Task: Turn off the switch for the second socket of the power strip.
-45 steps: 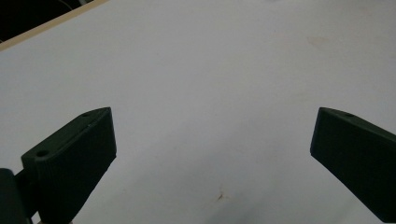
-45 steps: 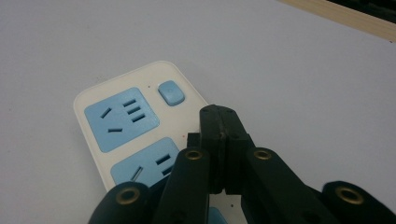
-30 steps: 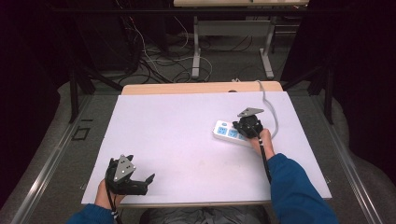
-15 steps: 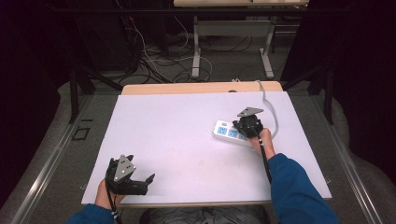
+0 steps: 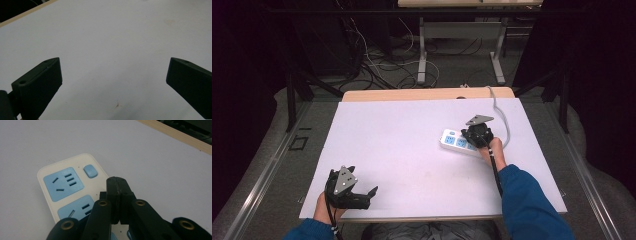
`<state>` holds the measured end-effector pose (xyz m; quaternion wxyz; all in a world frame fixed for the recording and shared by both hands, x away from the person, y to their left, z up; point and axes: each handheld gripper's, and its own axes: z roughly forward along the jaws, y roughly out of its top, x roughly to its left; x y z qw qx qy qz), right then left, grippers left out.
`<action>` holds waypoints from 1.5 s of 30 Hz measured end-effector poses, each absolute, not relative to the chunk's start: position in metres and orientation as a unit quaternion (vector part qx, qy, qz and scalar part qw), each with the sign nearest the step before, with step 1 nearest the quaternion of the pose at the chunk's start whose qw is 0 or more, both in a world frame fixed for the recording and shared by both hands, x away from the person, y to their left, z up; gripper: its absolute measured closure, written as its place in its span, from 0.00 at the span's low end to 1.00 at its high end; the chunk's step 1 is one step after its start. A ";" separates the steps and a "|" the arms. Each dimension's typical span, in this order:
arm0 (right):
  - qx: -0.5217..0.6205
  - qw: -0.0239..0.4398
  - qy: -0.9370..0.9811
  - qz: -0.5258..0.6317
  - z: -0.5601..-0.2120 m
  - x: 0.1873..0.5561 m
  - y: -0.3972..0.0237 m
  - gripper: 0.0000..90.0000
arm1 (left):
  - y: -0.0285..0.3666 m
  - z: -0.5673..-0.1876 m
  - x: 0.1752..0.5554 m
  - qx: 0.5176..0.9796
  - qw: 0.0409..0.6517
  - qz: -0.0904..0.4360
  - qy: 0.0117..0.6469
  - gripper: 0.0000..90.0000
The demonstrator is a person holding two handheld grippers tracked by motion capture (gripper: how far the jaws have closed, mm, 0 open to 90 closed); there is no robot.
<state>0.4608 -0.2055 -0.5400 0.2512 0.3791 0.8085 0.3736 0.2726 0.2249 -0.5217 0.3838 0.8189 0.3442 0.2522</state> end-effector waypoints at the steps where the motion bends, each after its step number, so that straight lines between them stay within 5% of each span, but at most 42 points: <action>1: 0.379 0.253 0.808 0.373 -0.540 0.461 -0.206 1.00 | 0.225 -0.522 0.273 0.819 0.383 0.252 0.343 0.00; 17: 0.385 0.249 0.798 0.392 -0.529 0.457 -0.207 0.89 | 0.225 -0.521 0.272 0.819 0.384 0.258 0.340 0.00; 30: 0.379 0.226 0.800 0.406 -0.521 0.453 -0.210 0.51 | 0.225 -0.521 0.272 0.818 0.383 0.259 0.341 0.00; 38: 0.378 0.195 0.805 0.414 -0.516 0.447 -0.214 0.19 | 0.226 -0.521 0.271 0.819 0.382 0.256 0.342 0.00; 45: 0.370 0.179 0.810 0.419 -0.515 0.446 -0.216 0.06 | 0.225 -0.521 0.271 0.819 0.383 0.257 0.342 0.00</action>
